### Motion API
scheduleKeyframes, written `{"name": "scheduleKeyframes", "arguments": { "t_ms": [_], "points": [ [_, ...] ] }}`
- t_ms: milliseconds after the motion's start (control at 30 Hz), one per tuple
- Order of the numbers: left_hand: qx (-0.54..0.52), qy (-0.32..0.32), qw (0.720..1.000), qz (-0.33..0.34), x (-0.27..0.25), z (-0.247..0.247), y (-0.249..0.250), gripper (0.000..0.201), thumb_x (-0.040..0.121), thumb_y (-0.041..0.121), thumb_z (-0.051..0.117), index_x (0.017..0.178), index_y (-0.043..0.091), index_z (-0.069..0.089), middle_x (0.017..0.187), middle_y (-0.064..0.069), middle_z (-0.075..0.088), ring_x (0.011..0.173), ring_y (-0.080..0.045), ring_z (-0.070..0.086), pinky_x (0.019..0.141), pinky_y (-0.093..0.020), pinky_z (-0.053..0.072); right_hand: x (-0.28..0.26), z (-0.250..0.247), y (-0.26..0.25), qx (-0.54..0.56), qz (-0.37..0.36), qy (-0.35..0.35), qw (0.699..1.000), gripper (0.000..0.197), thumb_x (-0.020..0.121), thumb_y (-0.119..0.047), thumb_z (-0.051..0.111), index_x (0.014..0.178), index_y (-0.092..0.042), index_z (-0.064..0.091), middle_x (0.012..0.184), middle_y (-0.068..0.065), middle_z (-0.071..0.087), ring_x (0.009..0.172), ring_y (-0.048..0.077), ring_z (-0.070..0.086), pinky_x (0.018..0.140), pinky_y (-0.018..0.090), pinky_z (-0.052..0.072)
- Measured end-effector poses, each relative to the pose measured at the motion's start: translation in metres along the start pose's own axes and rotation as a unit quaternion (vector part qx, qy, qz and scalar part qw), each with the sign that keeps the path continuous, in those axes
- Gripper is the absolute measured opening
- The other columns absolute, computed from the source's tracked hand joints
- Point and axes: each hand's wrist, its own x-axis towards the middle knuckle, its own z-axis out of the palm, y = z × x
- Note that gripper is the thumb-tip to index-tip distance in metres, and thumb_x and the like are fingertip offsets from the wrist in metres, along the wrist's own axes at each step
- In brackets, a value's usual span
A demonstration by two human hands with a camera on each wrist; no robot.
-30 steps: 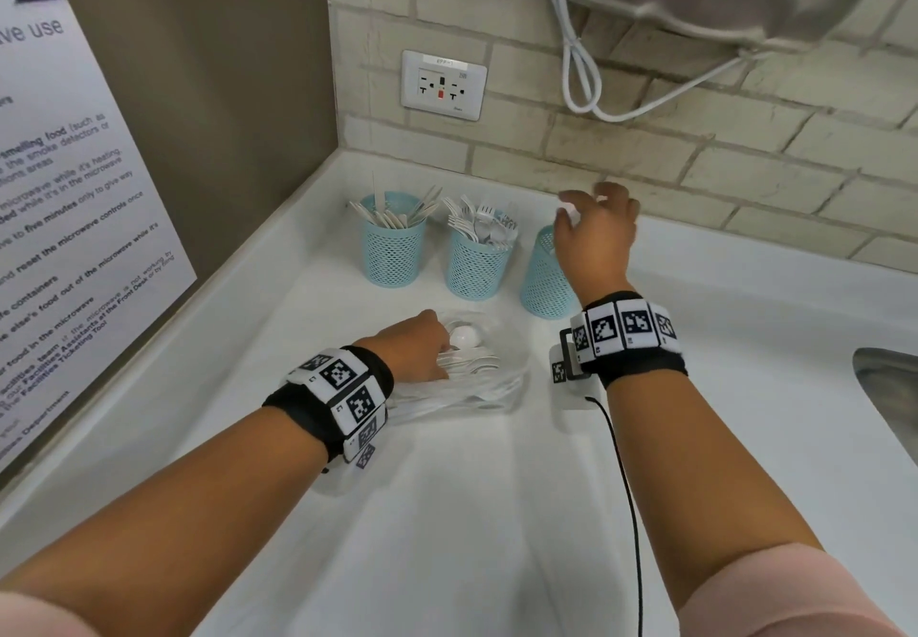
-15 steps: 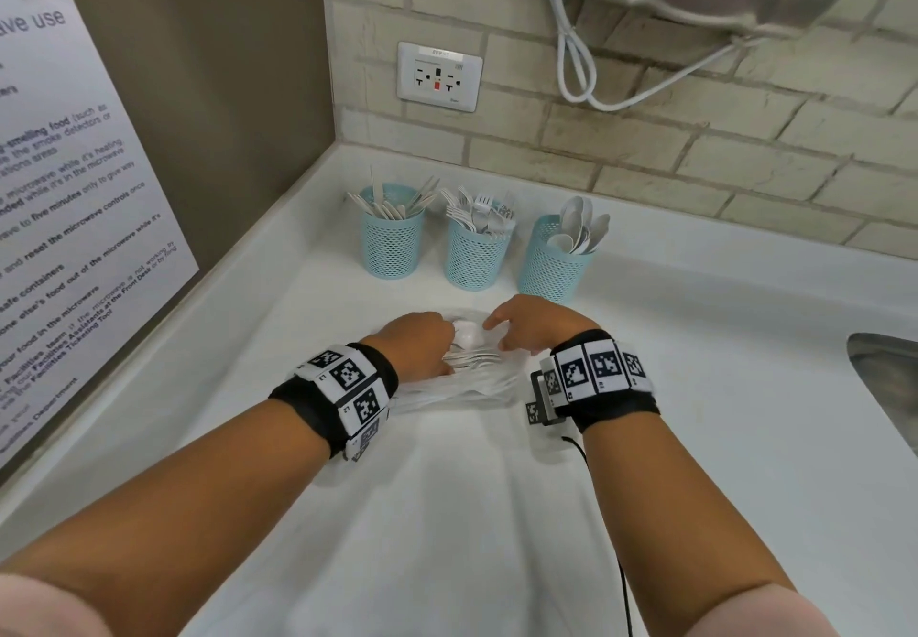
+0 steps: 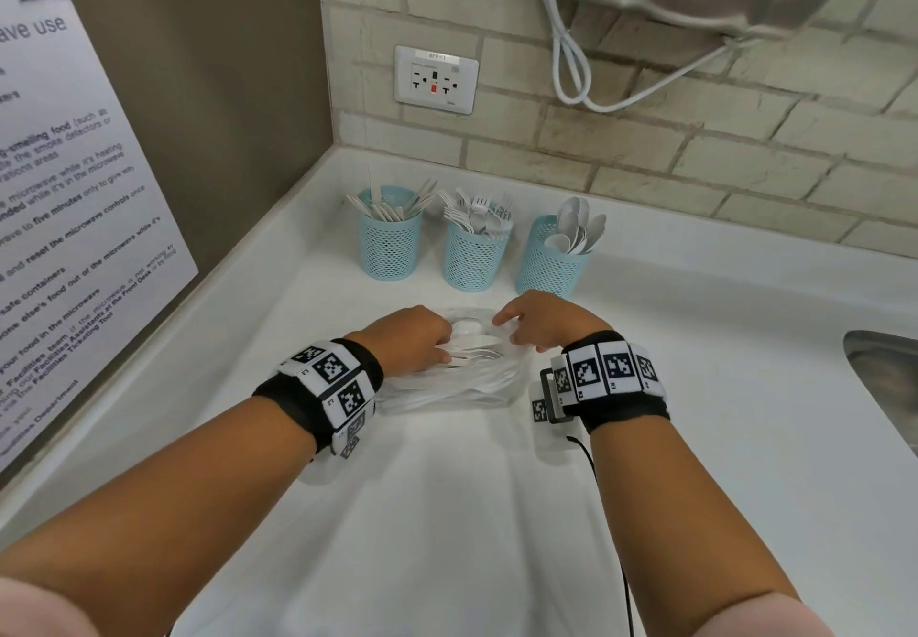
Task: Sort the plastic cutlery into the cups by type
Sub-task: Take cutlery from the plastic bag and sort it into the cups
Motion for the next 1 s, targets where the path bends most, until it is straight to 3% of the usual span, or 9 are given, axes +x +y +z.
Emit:
{"name": "scheduleKeyframes", "arguments": {
  "t_ms": [100,167,333,467,600,700,800,933,1000],
  "points": [
    [-0.048,-0.013,0.999,-0.004,-0.001,0.0,-0.002,0.025,0.098,0.023,0.045,0.113,0.004,0.052,0.105,-0.012,0.058,0.093,-0.027,0.054,0.074,-0.027,0.036,0.001,0.001,0.001,0.008,0.0,0.006,1.0,0.044,0.086,0.0,0.053,0.123,-0.023,0.06,0.109,0.003,0.054,0.064,0.01,0.053,0.055,0.016,0.044],
    [-0.08,-0.01,0.997,-0.006,-0.003,0.001,-0.002,0.025,0.1,0.018,0.04,0.12,0.005,0.045,0.105,-0.011,0.058,0.087,-0.023,0.051,0.073,-0.028,0.036,0.001,0.002,0.002,0.015,0.0,0.005,1.0,0.044,0.086,0.001,0.054,0.123,-0.023,0.061,0.109,0.002,0.054,0.066,0.009,0.053,0.055,0.015,0.043],
    [-0.108,-0.011,0.993,-0.048,-0.001,0.004,-0.005,0.022,0.101,0.017,0.036,0.114,0.0,0.041,0.076,-0.001,0.046,0.062,-0.012,0.041,0.055,-0.025,0.03,0.001,0.001,0.003,0.024,-0.004,0.004,1.0,0.045,0.085,0.002,0.053,0.122,-0.023,0.062,0.103,0.002,0.054,0.067,0.008,0.052,0.056,0.016,0.043],
    [-0.115,-0.009,0.992,-0.052,0.001,0.009,-0.008,0.028,0.102,0.022,0.03,0.116,0.0,0.041,0.088,-0.01,0.053,0.072,-0.02,0.048,0.066,-0.031,0.036,0.002,0.001,0.003,0.026,-0.005,0.005,1.0,0.045,0.085,0.002,0.052,0.121,-0.022,0.062,0.101,0.002,0.054,0.071,0.013,0.054,0.062,0.018,0.047],
    [-0.138,0.01,0.989,-0.054,0.004,0.013,-0.01,0.033,0.102,0.027,0.029,0.114,0.0,0.043,0.084,-0.007,0.052,0.072,-0.022,0.048,0.064,-0.03,0.034,0.0,0.001,0.004,0.025,-0.012,0.005,1.0,0.046,0.085,0.002,0.051,0.122,-0.023,0.061,0.1,0.003,0.055,0.064,0.009,0.051,0.058,0.016,0.045],
    [-0.168,0.017,0.985,-0.046,0.005,0.014,-0.012,0.039,0.1,0.037,0.037,0.115,0.002,0.044,0.093,-0.01,0.057,0.081,-0.025,0.054,0.068,-0.032,0.039,0.0,0.001,0.005,0.03,-0.015,0.007,0.999,0.044,0.086,0.001,0.052,0.123,-0.021,0.061,0.095,0.002,0.056,0.063,0.006,0.05,0.057,0.016,0.044],
    [-0.229,0.044,0.971,-0.046,0.006,0.012,-0.014,0.038,0.096,0.041,0.046,0.11,0.006,0.047,0.091,-0.004,0.056,0.082,-0.02,0.053,0.064,-0.027,0.038,-0.001,-0.002,0.004,0.026,-0.037,0.014,0.999,0.041,0.086,-0.005,0.059,0.125,-0.016,0.059,0.084,-0.007,0.05,0.067,0.004,0.046,0.061,0.016,0.038],
    [-0.338,0.107,0.934,-0.039,0.008,0.001,-0.011,0.02,0.097,0.034,0.047,0.1,0.014,0.048,0.073,0.006,0.049,0.069,-0.013,0.046,0.058,-0.023,0.035,-0.003,-0.007,-0.003,0.146,-0.101,0.05,0.983,0.042,0.086,-0.028,0.066,0.126,-0.016,0.057,0.116,-0.004,0.057,0.106,0.01,0.05,0.092,0.025,0.037],
    [-0.43,0.12,0.894,-0.023,0.008,-0.006,-0.007,0.014,0.097,0.027,0.048,0.102,0.015,0.052,0.07,0.005,0.051,0.06,-0.01,0.044,0.055,-0.021,0.037,-0.003,-0.01,-0.011,0.236,-0.134,0.085,0.959,0.035,0.089,-0.035,0.061,0.116,-0.013,0.063,0.113,0.003,0.064,0.103,0.013,0.058,0.093,0.028,0.042]
  ]
}}
